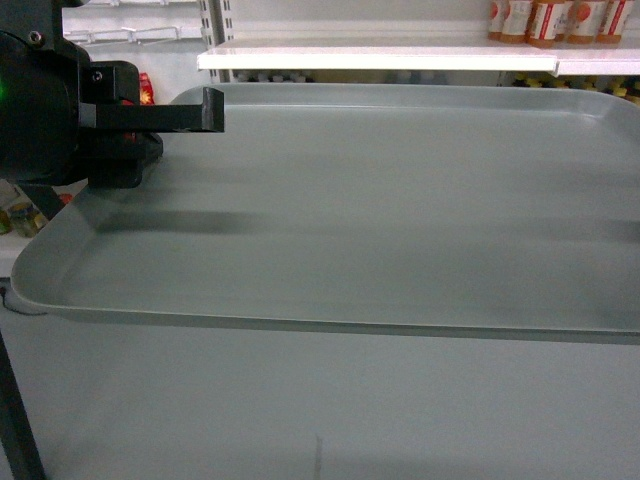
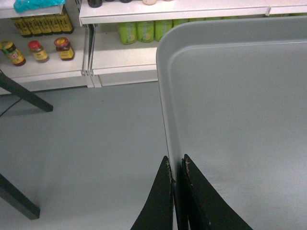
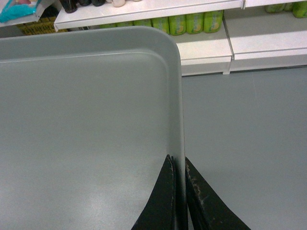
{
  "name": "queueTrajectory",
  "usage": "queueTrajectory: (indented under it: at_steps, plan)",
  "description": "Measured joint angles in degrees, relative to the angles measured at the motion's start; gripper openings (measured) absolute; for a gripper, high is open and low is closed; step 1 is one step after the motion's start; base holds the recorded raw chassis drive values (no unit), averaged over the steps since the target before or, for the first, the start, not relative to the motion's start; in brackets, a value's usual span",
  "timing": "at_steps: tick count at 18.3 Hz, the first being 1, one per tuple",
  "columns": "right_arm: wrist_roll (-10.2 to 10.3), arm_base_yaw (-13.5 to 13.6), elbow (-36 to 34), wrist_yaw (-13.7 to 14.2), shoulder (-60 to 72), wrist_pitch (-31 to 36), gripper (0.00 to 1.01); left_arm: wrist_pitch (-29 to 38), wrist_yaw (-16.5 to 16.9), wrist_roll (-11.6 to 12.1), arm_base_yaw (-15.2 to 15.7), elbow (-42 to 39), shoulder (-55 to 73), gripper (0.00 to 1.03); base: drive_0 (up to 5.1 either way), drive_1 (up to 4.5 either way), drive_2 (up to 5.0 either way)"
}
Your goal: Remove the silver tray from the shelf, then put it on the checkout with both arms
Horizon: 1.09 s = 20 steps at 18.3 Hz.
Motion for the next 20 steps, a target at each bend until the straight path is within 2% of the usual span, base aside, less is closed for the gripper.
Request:
queueTrajectory:
  at_steps: [20]
  plan:
    - [-0.02, 0.00, 0.00, 0.02, -0.02, 0.09, 0.03, 0.02, -0.13, 0.02, -0.07, 0.02, 0.00, 0.03, 0.0, -4.16, 4.2]
